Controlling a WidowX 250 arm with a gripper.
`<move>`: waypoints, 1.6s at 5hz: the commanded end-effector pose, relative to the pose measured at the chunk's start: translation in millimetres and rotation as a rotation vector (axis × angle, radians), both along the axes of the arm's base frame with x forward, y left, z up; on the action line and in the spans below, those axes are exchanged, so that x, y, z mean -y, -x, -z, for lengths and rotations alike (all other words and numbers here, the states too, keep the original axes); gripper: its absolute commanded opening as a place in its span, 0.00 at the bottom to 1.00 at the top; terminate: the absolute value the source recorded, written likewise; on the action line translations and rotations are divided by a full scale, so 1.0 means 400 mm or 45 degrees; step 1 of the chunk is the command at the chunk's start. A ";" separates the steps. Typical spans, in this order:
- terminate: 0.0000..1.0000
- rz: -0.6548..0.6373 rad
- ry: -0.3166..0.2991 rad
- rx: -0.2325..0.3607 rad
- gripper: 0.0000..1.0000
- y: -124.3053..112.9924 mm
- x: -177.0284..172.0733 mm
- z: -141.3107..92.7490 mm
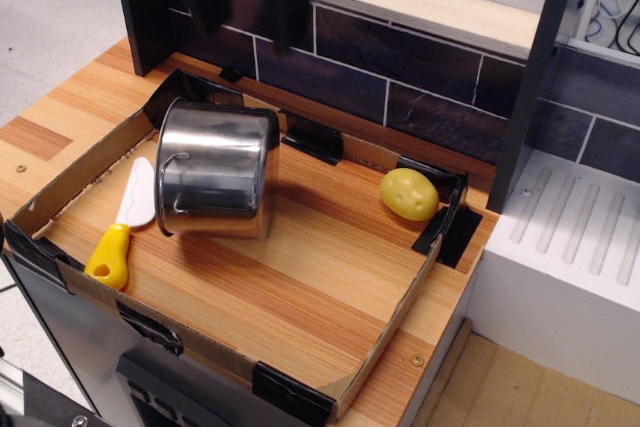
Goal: Upright metal pot
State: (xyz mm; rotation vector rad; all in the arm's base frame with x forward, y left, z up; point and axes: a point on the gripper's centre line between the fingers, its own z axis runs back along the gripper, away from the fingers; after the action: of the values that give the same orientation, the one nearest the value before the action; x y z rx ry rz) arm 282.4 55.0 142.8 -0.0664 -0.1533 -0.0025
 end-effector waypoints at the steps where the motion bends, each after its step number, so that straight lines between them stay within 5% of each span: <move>1: 0.00 0.132 0.033 0.007 1.00 0.135 -0.057 -0.037; 2: 0.00 0.132 0.094 -0.037 1.00 0.178 -0.094 0.012; 5: 0.00 0.141 0.261 -0.092 1.00 0.176 -0.105 0.110; 8: 0.00 0.173 0.269 -0.113 1.00 0.144 -0.072 0.152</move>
State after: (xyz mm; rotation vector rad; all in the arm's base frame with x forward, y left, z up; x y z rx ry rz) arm 220.4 78.8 74.5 -0.3061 -0.0309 -0.1095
